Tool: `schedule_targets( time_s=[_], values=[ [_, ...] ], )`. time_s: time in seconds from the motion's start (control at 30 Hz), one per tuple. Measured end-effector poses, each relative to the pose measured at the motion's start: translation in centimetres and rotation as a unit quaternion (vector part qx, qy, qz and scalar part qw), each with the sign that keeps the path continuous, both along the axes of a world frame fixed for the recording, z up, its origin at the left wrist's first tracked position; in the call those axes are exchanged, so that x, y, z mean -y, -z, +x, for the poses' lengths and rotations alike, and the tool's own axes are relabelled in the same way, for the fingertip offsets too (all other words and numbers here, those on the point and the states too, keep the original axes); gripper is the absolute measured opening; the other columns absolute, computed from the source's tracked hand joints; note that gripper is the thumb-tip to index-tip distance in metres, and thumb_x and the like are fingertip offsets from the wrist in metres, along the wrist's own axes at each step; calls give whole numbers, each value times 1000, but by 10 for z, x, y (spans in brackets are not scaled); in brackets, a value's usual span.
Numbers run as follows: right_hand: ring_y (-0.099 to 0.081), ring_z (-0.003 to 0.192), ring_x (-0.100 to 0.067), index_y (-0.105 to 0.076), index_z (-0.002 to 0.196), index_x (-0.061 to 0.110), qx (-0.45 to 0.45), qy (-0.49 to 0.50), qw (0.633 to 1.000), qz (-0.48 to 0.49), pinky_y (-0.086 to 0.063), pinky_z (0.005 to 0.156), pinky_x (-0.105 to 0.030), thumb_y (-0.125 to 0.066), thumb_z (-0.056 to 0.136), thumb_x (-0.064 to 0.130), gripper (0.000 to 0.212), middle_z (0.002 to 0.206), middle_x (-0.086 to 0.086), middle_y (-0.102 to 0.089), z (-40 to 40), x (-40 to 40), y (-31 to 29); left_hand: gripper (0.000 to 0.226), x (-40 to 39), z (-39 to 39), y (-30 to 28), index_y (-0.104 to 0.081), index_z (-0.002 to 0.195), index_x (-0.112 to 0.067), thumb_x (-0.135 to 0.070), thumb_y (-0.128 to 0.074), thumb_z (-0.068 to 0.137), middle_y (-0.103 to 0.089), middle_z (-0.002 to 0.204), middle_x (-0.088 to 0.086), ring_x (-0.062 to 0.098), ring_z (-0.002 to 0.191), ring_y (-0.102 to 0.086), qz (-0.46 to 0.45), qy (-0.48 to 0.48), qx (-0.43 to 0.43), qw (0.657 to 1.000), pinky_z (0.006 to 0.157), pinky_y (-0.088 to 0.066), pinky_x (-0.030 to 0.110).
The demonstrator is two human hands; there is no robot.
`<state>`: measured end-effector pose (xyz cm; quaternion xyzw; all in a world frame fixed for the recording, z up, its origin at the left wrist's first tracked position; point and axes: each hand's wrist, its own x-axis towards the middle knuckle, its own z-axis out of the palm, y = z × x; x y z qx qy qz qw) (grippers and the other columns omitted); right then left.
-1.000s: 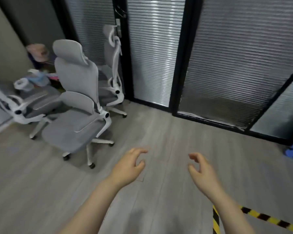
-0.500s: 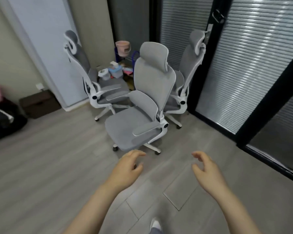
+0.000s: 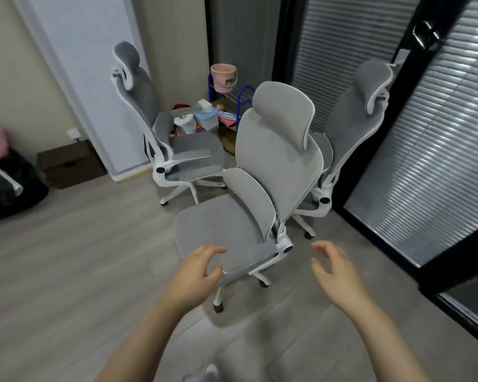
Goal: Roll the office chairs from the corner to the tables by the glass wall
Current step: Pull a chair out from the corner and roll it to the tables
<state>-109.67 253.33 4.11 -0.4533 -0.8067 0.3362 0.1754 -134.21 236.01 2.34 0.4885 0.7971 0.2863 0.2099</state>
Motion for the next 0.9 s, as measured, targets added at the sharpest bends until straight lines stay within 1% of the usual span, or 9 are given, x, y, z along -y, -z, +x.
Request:
schedule_targets(
  time_s=[0.1, 0.17, 0.3, 0.4, 0.47, 0.57, 0.73, 0.83, 0.9],
  values=[
    [-52, 113, -11, -58, 118, 19, 0, 0, 1000, -5, -40, 92, -27, -60, 90, 14, 28, 117, 5, -57, -37, -49, 7, 36, -50, -40, 6, -54, 128, -29, -33, -48, 92, -50, 133, -13, 5, 125, -46, 1, 0, 4, 1000, 100, -30, 17],
    [-54, 113, -13, -58, 116, 18, -19, 10, 1000, 6, -42, 97, -30, -61, 90, 13, 27, 116, 5, -57, -64, -82, 10, 34, -86, -66, 7, -53, 130, -28, -27, -51, 95, -49, 134, -13, 3, 125, -44, 4, 7, -1, 1000, 97, -28, 15],
    [-54, 111, -11, -59, 117, 16, -39, 47, 998, -8, -37, 90, -22, -61, 90, 9, 29, 117, 4, -58, -110, -139, 2, 36, -155, -110, -3, -51, 133, -25, -23, -51, 97, -48, 136, -10, 6, 128, -42, -1, 40, -8, 999, 97, -25, 11],
    [-55, 109, -14, -58, 120, 15, -54, 65, 996, -5, -37, 88, -24, -60, 89, 7, 32, 120, 2, -58, -135, -181, -10, 41, -210, -136, -15, -50, 132, -27, -35, -46, 91, -49, 133, -12, 6, 125, -44, 7, 55, 0, 998, 102, -31, 17],
    [-55, 100, -16, -58, 121, 14, -68, 73, 995, 10, -36, 86, -24, -59, 90, 7, 32, 120, 2, -58, -145, -207, -18, 44, -244, -148, -19, -50, 133, -26, -35, -48, 90, -49, 134, -12, 4, 124, -44, 24, 58, 4, 998, 106, -32, 21],
    [-51, 105, -10, -57, 121, 15, -88, 80, 992, 31, -34, 90, -22, -59, 90, 8, 32, 120, 3, -57, -157, -245, -33, 43, -290, -151, -28, -46, 138, -27, -24, -54, 95, -45, 136, -15, 2, 126, -41, 41, 65, 6, 997, 103, -28, 13],
    [-53, 108, -10, -56, 119, 24, -106, 59, 991, 51, -39, 91, -26, -59, 91, 14, 30, 119, 6, -56, -174, -320, -49, 48, -364, -144, -40, -39, 142, -32, -28, -54, 97, -39, 133, -24, -7, 114, -41, 71, 67, 17, 995, 94, -33, 10],
    [-54, 110, -11, -55, 121, 25, -114, 35, 991, 64, -42, 91, -29, -58, 92, 17, 31, 122, 6, -57, -187, -371, -56, 52, -406, -132, -49, -34, 145, -34, -33, -54, 97, -37, 145, -20, -9, 114, -42, 98, 56, 42, 993, 89, -37, 6],
    [-54, 113, -11, -55, 127, 24, -124, 9, 991, 47, -44, 98, -31, -55, 94, 21, 33, 127, 6, -57, -197, -405, -63, 57, -430, -119, -51, -29, 146, -39, -43, -54, 95, -32, 150, -21, -10, 126, -36, 126, 36, 71, 989, 104, -37, 17]
  ],
)
